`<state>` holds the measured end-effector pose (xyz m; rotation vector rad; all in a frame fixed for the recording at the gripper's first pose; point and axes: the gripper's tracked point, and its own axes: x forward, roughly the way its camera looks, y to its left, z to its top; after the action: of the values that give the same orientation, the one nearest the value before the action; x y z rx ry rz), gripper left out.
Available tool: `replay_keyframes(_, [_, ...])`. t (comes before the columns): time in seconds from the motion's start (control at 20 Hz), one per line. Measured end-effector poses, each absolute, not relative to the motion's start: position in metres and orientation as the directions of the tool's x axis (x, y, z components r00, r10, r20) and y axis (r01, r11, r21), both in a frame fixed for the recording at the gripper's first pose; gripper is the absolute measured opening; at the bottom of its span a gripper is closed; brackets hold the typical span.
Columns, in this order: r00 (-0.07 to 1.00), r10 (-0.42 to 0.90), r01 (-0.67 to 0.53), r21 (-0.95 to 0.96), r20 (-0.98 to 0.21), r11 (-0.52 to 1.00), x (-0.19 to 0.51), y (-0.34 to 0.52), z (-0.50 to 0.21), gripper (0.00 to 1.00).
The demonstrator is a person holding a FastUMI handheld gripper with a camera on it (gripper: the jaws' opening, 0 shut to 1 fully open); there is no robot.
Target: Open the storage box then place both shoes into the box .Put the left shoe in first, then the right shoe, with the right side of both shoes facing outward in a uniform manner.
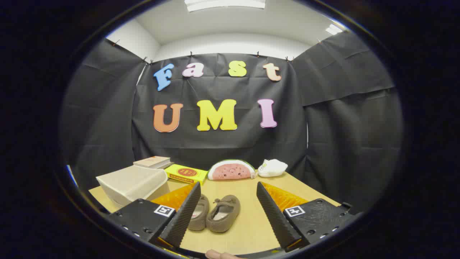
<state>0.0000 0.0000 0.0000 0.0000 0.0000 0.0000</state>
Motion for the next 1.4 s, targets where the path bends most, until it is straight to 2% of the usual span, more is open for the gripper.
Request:
replay_keyframes(0.8, [0.992,0.123,-0.122,0.035,-0.02,0.992,0.03,0.025,-0.017,0.95])
replay_keyframes(1.15, [0.93,0.347,-0.323,0.181,-0.124,0.929,0.09,0.086,-0.034,0.96])
replay_keyframes(1.4, [0.777,0.595,-0.488,0.398,-0.208,0.777,0.128,0.154,-0.049,0.95])
